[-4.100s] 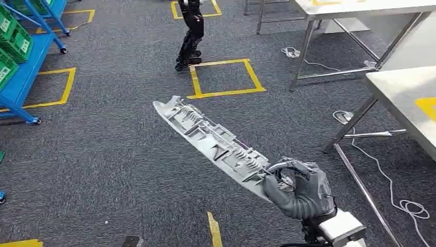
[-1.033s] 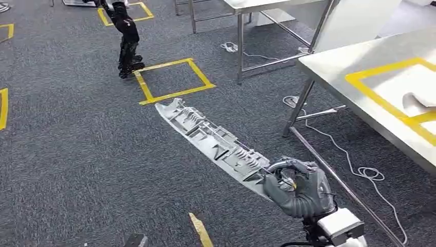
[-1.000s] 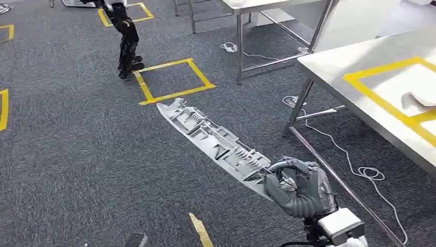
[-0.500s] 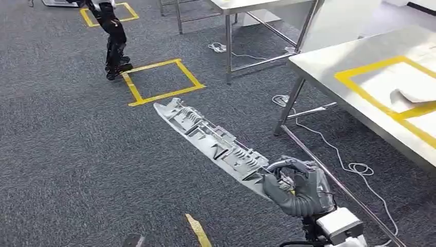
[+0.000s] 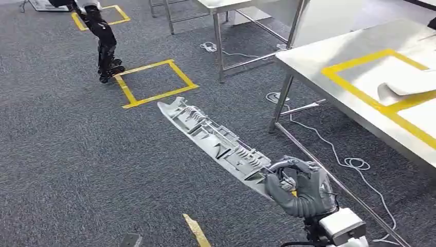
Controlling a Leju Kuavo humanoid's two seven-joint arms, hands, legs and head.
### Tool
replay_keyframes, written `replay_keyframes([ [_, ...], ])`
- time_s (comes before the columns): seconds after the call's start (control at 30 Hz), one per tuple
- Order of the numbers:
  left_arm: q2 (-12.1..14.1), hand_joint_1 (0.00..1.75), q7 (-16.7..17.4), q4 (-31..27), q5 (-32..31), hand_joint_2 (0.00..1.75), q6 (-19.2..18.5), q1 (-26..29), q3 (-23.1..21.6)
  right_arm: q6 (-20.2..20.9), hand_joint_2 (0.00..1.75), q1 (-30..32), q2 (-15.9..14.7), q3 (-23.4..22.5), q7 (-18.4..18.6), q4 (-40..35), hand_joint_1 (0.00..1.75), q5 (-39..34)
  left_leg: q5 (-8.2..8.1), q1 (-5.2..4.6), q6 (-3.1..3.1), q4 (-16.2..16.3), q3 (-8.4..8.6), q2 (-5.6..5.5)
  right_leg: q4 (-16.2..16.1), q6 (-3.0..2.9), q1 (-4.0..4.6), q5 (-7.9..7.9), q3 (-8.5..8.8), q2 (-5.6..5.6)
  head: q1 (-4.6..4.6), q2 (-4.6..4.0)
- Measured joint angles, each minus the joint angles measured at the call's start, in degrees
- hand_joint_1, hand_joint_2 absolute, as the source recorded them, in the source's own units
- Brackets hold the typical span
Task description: Take the parts from the cabinet and place them on the table.
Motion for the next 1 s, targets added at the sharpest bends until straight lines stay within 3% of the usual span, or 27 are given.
replay_keyframes([
  [0.03,0.4,0.0,0.0,0.0,-0.2,0.0,-0.3,-0.1,-0.1,0.0,1.75,-0.1,0.0,0.0,0.0,0.0,1.75,0.0,-2.2,0.03,-0.24,3.5,-1.46,-0.13,0.0,-0.48,0.0,0.01,-0.01,0.11,-0.09,0.0],
  [0.1,0.9,0.0,0.2,0.0,-0.2,0.0,-0.3,-0.2,-0.2,0.1,1.75,-0.1,0.0,0.0,0.0,0.0,1.75,-0.1,-6.23,0.14,-0.49,12.8,-5.48,-0.21,0.0,-0.63,0.07,-0.01,-0.03,0.49,-0.02,0.0],
  [0.13,1.1,0.0,0.2,0.0,-0.2,0.0,-0.3,-0.1,-0.2,0.1,1.75,-0.1,0.0,0.0,0.0,0.0,1.75,-0.1,-7.08,0.15,-0.53,16.1,-7.01,-0.23,0.1,-0.66,0.1,-0.03,-0.02,0.72,-0.07,0.0],
  [0.17,1.3,0.0,0.3,0.0,-0.2,0.0,-0.4,-0.1,-0.2,0.1,1.75,-0.1,0.0,0.0,0.1,0.0,1.75,-0.1,-6.41,0.17,-0.47,16.5,-7.23,-0.23,0.1,-0.66,0.12,-0.03,0.05,0.99,-0.02,0.0],
  [0.2,1.6,0.0,0.3,0.0,-0.2,0.0,-0.6,-0.1,-0.3,0.1,1.75,-0.1,0.0,0.0,0.1,0.1,1.75,-0.1,-4.6,0.17,-0.36,14.4,-6.34,-0.24,0.1,-0.66,0.13,-0.03,0.09,1.3,-0.07,0.0],
  [0.27,2.4,0.0,0.3,0.0,-0.2,0.0,-0.6,-0.2,-0.6,0.1,1.75,-0.3,0.0,0.0,0.2,0.1,1.75,-0.2,0.91,0.17,0.04,4.6,-1.88,-0.64,0.1,-0.61,0.14,-0.07,0.31,1.85,-0.07,0.0],
  [0.3,2.6,0.0,0.3,0.0,-0.2,0.0,-0.5,-0.3,-0.6,0.0,1.75,-0.4,0.0,0.0,0.2,0.1,1.75,-0.2,2.41,0.18,0.27,0.4,-0.09,-1.48,0.1,-0.56,0.13,-0.09,0.28,2.04,-0.04,0.0],
  [0.33,2.9,0.0,0.4,0.0,-0.3,0.0,-0.3,-0.4,-0.7,0.0,1.75,-0.6,0.0,0.0,0.2,0.2,1.75,-0.3,1.8,0.18,0.37,-0.9,0.49,-2.19,0.5,-0.26,0.56,-0.21,-0.16,2.3,-0.04,0.0],
  [0.43,3.4,0.0,0.7,0.0,-1.1,0.0,0.0,-0.4,-1.3,0.1,1.75,-0.9,0.0,0.0,0.1,0.3,1.75,-0.3,1.52,-0.05,0.74,-1.4,0.15,-1.9,0.2,0.67,0.14,0.25,-0.76,2.58,0.0,0.0],
  [0.5,3.5,0.0,0.7,0.0,-1.4,0.0,0.0,-0.6,-1.7,0.1,1.75,-0.9,0.0,0.0,0.2,0.5,1.75,-0.3,2.05,0.37,1.51,-2.2,0.45,-1.44,1.3,1.14,0.22,-0.87,-1.52,2.16,0.04,0.0],
  [0.53,3.6,0.0,0.7,0.0,-1.5,0.0,0.0,-0.7,-1.9,0.1,1.75,-1.2,0.0,0.1,0.1,0.5,1.75,-0.4,2.08,0.39,1.94,-2.2,0.41,-1.39,4.1,1.36,0.22,-2.71,-2.8,1.6,0.33,0.0],
  [0.6,3.8,0.0,0.7,0.0,-1.5,0.0,0.0,-0.7,-2.1,0.1,1.75,-1.4,0.0,0.1,0.1,0.7,1.75,-0.4,2.04,0.29,2.11,-2.2,0.35,-0.97,13.7,1.71,0.1,-7.05,-7.21,1.31,0.26,0.0],
  [0.63,3.8,0.0,0.7,0.0,-1.5,0.0,0.0,-0.7,-2.1,0.1,1.75,-1.4,0.0,0.1,0.1,0.8,1.75,-0.5,2.03,0.26,2.13,-2.2,0.33,-0.75,17.4,1.87,0.08,-8.16,-9.08,1.28,0.31,0.0],
  [0.67,3.9,0.0,0.7,0.0,-1.6,0.0,0.0,-0.7,-2.1,0.1,1.75,-1.4,0.0,0.1,0.1,1.0,1.75,-0.5,2.02,0.25,2.13,-2.2,0.36,-0.58,18.5,1.95,0.04,-7.86,-9.71,1.26,0.28,0.0],
  [0.7,4.0,0.0,0.8,0.0,-1.7,0.0,0.0,-0.7,-2.2,0.1,1.75,-1.4,0.0,0.1,0.1,1.1,1.75,-0.5,2.02,0.25,2.11,-2.1,0.39,-0.48,17.1,1.97,-0.01,-6.49,-9.04,1.22,0.26,0.0],
  [0.73,4.0,0.0,0.9,0.0,-1.7,0.0,0.0,-0.7,-2.3,0.1,1.75,-1.4,0.0,0.1,0.1,1.2,1.75,-0.5,1.99,0.25,2.08,-2.1,0.42,-0.43,13.2,1.94,-0.07,-4.12,-7.18,1.09,0.31,0.0],
  [0.8,4.1,0.0,0.9,0.0,-1.7,0.0,0.0,-0.8,-2.5,0.1,1.75,-1.6,0.0,0.1,0.1,1.2,1.75,-0.5,1.83,0.25,1.82,-1.9,0.52,-0.27,2.7,1.69,-0.1,0.48,-1.79,-0.05,0.33,0.0],
  [0.83,4.1,0.0,0.9,0.0,-1.7,0.0,0.0,-0.8,-2.5,0.2,1.75,-1.8,0.0,0.1,0.1,1.3,1.75,-0.5,1.64,-0.23,1.4,-1.6,0.37,-0.2,0.7,1.59,0.2,-0.55,-0.72,-0.96,0.28,0.0],
  [0.97,4.2,0.0,1.0,0.0,-1.8,0.0,0.0,-0.8,-2.5,0.2,1.75,-1.9,0.0,0.4,0.0,1.4,1.75,-0.7,1.76,-0.1,0.47,-1.5,0.3,0.42,0.4,0.42,0.27,-0.03,-0.62,0.0,0.2,0.0],
  [1.0,4.2,0.0,1.0,0.0,-1.8,0.0,0.0,-0.8,-2.6,0.2,1.75,-1.9,0.0,0.4,0.0,1.4,1.75,-0.7,0.99,0.07,0.05,-1.0,0.13,0.13,0.2,0.02,0.0,0.21,-0.41,0.02,0.18,0.0],
])
